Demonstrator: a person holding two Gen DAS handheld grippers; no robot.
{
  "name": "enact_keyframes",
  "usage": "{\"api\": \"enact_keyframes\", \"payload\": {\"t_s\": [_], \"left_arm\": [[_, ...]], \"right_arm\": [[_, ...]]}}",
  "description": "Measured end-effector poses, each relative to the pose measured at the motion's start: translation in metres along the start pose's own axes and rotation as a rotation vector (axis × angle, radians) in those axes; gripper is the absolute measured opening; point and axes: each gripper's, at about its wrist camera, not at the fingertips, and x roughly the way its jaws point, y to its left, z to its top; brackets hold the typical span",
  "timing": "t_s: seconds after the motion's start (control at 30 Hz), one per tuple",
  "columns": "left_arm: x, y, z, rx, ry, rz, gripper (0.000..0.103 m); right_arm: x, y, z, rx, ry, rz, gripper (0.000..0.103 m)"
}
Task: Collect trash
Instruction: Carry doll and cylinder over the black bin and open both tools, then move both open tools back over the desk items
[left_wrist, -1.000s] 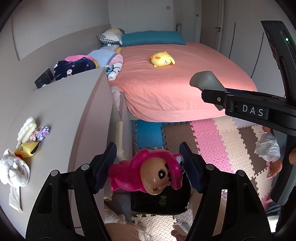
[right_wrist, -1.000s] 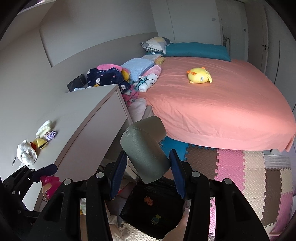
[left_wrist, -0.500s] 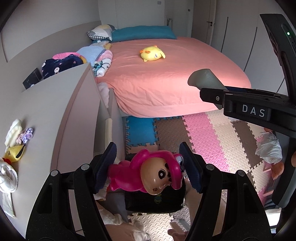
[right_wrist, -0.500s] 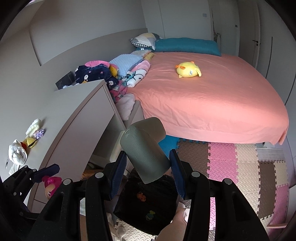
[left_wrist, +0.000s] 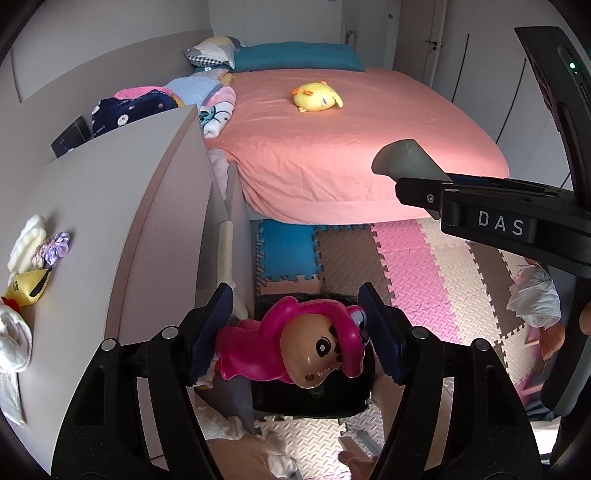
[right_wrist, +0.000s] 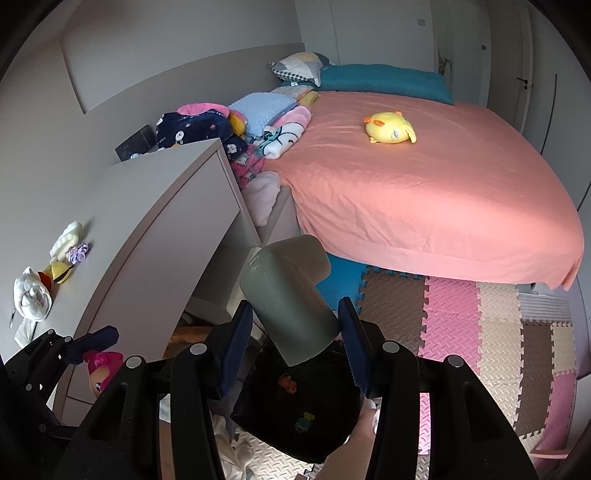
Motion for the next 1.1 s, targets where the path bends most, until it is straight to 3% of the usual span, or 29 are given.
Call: {"api": "enact_keyframes", "payload": {"t_s": [0.03,0.1,0.27,1.1], "left_arm": [[0.000,0.001,0.000,0.000,0.014,-0.003,0.073],[-0.004,0.005,0.001,-0.012,0.010,0.009,0.097],[-0.017,0.013,0.001,-0.032,-0.028,0.044,0.097],[-0.032,0.024,-0.014,-0.049,-0.032,0.103,0.097]], "right_arm": [[0.001,0.003,0.001,-0.007,0.009,0.003,0.053],[0.000,0.006,0.004,-0.015,0.012,0.005,0.074],[-0.006,0.014,0.008,-0.041,-0.017,-0.005,0.078],[-0.014,0.034,0.008,-0.061,-0.041,0.033,0.079]]}}
